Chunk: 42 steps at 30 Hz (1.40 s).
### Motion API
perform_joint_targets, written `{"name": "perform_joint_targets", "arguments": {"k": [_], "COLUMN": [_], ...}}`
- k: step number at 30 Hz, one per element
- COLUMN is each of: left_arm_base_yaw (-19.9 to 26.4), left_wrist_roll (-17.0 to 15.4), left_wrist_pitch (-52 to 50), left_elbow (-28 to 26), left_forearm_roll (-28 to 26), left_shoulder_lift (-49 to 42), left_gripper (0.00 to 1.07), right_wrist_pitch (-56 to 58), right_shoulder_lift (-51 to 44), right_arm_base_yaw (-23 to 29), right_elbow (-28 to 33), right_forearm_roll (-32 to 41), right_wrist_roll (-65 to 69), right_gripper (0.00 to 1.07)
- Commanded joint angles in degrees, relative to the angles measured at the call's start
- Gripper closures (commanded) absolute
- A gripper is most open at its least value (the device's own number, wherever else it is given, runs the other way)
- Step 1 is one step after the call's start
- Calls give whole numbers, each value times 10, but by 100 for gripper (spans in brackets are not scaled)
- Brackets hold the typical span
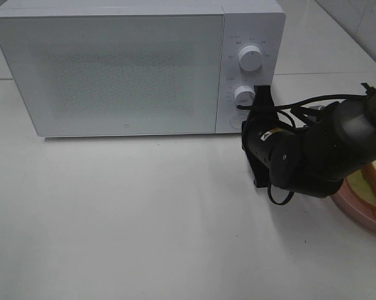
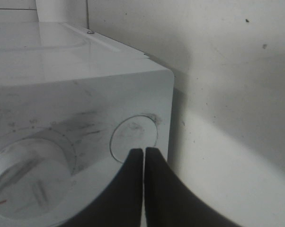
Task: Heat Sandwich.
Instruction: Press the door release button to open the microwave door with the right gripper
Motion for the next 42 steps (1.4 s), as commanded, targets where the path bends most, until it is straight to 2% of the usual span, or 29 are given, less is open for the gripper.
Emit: {"name": "perform_joint_targets", "arguments": {"k": [1, 15, 35, 42], "left_arm_base_yaw": [3, 3, 3, 3], "left_wrist_roll": [-3, -3, -3, -3], "left_wrist_pitch": [-2, -2, -2, -2], "left_elbow": [1, 1, 1, 1], "left_forearm_roll": [-4, -4, -4, -4], "left_shoulder_lift": [-2, -2, -2, -2], "left_gripper": [9, 9, 9, 9], "right_wrist_pitch": [3, 14, 8, -5], "right_shoulder_lift": [19, 68, 50, 50], "right_arm_base_yaw": [-6, -19, -20, -20], "right_elbow": [-28, -91, -89, -89], "right_forearm_roll": [-13, -10, -11, 12], "right_wrist_roll": [2, 10, -2, -5], "right_gripper": [107, 107, 107, 107]}}
